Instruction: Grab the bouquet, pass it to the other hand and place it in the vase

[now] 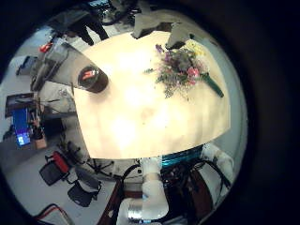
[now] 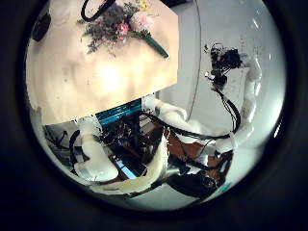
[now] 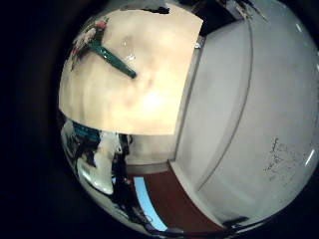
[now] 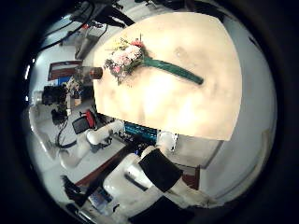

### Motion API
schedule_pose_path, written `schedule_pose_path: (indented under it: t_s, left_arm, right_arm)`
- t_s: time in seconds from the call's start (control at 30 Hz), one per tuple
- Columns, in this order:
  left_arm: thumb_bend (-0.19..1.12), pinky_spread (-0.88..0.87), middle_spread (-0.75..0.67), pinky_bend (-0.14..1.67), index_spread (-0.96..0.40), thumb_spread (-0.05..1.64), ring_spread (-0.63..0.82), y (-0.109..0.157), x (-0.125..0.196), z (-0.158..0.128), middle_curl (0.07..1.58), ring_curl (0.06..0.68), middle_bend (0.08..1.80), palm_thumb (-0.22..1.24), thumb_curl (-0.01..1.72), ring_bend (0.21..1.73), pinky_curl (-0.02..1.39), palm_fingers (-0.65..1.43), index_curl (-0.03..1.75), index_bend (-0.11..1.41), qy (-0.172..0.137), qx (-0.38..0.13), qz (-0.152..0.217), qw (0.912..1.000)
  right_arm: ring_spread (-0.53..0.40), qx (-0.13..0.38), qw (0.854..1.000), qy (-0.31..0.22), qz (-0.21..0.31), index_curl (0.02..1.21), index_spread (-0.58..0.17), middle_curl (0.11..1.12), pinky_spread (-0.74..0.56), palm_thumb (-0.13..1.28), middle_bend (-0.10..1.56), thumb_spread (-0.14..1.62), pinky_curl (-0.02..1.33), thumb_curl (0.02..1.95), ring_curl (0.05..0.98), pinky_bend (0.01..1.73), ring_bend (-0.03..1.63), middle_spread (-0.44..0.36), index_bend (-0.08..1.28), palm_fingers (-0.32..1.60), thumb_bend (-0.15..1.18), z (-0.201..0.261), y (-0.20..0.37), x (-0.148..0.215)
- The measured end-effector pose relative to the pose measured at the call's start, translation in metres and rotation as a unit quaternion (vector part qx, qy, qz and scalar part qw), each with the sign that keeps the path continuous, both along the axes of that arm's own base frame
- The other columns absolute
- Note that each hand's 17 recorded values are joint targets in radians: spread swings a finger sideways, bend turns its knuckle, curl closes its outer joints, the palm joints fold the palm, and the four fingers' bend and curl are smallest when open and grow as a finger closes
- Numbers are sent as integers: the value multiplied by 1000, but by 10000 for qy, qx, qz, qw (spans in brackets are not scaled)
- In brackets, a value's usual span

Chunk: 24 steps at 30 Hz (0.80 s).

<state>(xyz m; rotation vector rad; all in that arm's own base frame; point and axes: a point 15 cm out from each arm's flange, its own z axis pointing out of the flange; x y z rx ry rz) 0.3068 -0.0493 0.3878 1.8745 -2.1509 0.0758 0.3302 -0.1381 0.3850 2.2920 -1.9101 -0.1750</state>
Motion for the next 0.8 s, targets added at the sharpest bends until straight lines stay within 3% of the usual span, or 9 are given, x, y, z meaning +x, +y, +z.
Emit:
schedule_pose_path:
  t_s: [0.27,0.5,0.8]
  left_arm:
    - [-25,615,500,267,13,1033,614,2,-6,13,278,212,183,178,293,528,320,-44,259,147,-65,-45,148,9999]
    - [-25,615,497,266,8,1031,612,0,-7,6,276,214,183,178,295,529,318,-42,257,146,75,-137,116,9998]
    - [-20,615,496,261,18,1049,615,-28,-5,-7,276,214,184,219,300,525,315,-34,262,154,306,-172,-367,9987]
  right_arm:
    - [154,93,9999,44,2,287,-410,326,378,338,192,1215,261,300,203,503,455,-17,175,81,-20,0,-12,-8]
    - [141,182,9997,154,11,290,-398,330,383,336,207,1215,258,294,211,481,458,-20,165,154,-18,1,-15,-19]
    - [88,573,9977,271,-247,290,-354,344,367,380,234,1217,250,300,224,442,496,-13,167,259,-6,-23,-17,-10]
